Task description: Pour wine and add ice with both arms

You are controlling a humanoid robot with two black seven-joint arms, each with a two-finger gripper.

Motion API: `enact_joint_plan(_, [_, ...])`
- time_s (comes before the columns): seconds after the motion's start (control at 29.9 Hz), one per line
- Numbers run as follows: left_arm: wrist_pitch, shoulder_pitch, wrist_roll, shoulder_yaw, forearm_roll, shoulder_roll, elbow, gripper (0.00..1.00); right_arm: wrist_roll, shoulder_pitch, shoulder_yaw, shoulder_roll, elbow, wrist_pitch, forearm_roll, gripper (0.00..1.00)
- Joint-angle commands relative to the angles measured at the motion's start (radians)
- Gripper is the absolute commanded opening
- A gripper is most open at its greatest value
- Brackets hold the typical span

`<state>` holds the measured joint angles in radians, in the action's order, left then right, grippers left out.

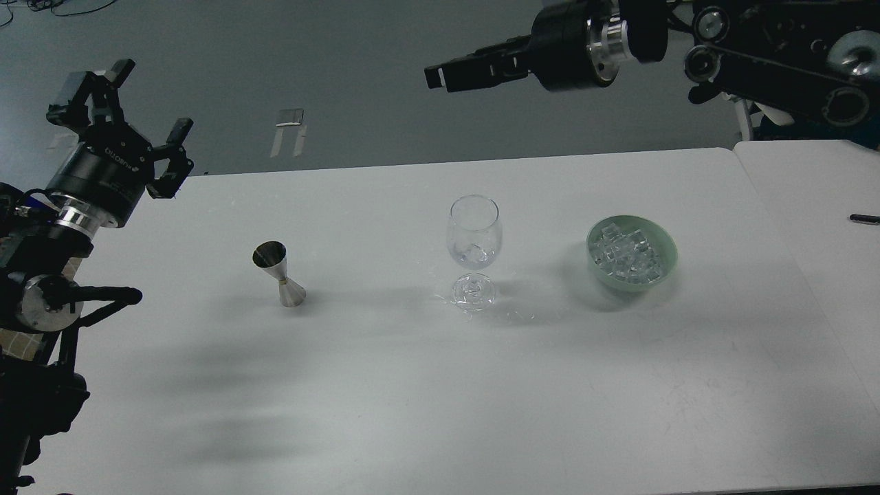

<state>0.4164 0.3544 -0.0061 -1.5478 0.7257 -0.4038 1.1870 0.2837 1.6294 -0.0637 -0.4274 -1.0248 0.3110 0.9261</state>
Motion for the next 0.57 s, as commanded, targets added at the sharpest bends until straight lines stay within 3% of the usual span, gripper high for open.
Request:
enact_joint_plan(0.0, [0.01,0.008,0.001,0.0,-0.003,-0.013,-0.007,0.98,0.005,-0.181,0.213,0.013,0.096,-0.059,-0.205,0.98])
enact_joint_plan(0.2, [0.072,0.026,0.001,0.0,-0.012,-0.046,-0.062,0.98,0.037,-0.419,0.497,0.085,0.206,-0.064,-0.315,0.98])
enact_joint_plan(0.43, [0.072,0.165,0.014,0.0,-0.018,-0.012,-0.294,0.98,0.057,-0.611,0.767,0.238,0.356,-0.059,-0.489,0.99])
enact_joint_plan(0.53, [0.072,0.221,0.015,0.011,-0.018,0.007,-0.355,0.98,0.101,-0.66,0.812,0.277,0.358,-0.052,-0.489,0.99])
